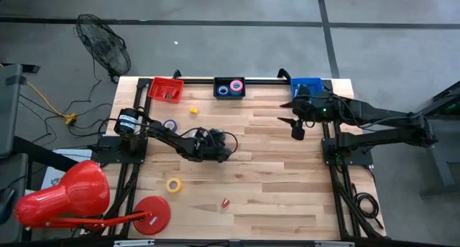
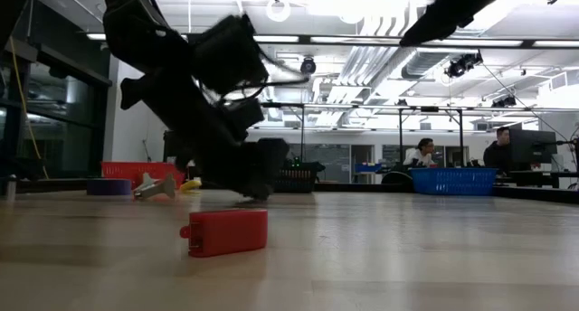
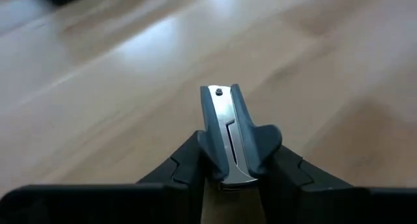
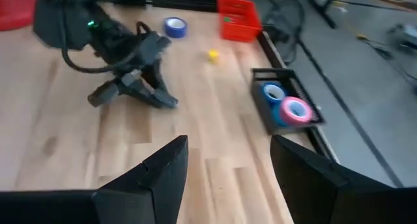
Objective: Pick and place Stapler, Stapler remover, tape
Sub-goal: Put the black staple remover into the blue bin
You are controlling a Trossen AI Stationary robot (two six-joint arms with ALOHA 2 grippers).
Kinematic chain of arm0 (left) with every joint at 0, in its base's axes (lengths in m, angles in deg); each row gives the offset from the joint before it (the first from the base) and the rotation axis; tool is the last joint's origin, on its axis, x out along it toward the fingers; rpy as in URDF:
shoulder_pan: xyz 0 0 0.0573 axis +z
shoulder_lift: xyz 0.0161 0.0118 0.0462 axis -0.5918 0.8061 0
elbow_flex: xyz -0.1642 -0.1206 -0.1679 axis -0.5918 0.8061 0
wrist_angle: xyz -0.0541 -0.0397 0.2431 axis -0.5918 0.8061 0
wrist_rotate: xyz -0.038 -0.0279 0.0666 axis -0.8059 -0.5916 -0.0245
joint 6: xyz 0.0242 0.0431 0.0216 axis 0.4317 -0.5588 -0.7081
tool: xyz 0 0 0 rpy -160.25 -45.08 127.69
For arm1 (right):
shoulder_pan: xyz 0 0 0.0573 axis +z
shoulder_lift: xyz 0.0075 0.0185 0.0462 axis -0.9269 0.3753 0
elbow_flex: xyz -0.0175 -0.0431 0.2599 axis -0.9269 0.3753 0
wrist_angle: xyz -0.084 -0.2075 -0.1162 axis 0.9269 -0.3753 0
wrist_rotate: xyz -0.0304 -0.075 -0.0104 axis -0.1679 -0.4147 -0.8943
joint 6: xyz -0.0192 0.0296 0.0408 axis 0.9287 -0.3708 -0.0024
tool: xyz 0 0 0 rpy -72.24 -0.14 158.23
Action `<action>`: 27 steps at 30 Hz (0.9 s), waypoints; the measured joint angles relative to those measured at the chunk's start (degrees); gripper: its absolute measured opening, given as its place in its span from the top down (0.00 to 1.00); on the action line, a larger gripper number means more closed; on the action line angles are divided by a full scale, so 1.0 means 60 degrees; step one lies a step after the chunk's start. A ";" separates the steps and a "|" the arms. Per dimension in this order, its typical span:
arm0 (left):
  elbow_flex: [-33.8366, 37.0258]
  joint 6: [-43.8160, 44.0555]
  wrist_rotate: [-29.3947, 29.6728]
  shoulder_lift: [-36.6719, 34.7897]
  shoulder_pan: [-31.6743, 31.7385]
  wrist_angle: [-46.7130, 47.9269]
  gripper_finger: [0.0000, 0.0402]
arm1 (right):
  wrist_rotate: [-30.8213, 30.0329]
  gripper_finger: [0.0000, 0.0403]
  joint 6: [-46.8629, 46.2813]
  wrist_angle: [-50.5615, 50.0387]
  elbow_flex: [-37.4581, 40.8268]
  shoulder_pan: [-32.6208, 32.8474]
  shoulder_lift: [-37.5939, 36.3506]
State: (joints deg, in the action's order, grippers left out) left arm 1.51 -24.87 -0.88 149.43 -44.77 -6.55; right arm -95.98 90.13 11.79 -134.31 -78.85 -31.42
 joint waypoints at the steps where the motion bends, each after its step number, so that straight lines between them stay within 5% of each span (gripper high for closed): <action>1: 0.0000 -0.0444 -0.0071 -0.0067 -0.0020 -0.0332 0.76 | 0.0175 0.48 0.0045 0.0003 0.0000 0.0000 0.0004; 14: -0.0051 -0.5337 -0.2931 -0.0803 0.0898 -0.5157 0.76 | 0.1675 0.48 0.0525 0.1108 0.0000 0.0004 0.0975; 23: -0.0794 -0.6439 -0.5753 -0.0945 0.1731 -0.5684 0.76 | 0.2345 0.48 0.0835 0.1309 0.0000 0.0007 0.1711; 27: -0.1153 -0.7002 -0.6160 -0.0949 0.1837 -0.5620 0.76 | 0.2350 0.48 0.1077 0.1611 0.0000 0.0007 0.2000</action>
State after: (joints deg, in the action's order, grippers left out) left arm -5.40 -66.89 -37.84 143.74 -33.75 -40.27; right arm -81.88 96.59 21.45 -134.31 -78.81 -19.42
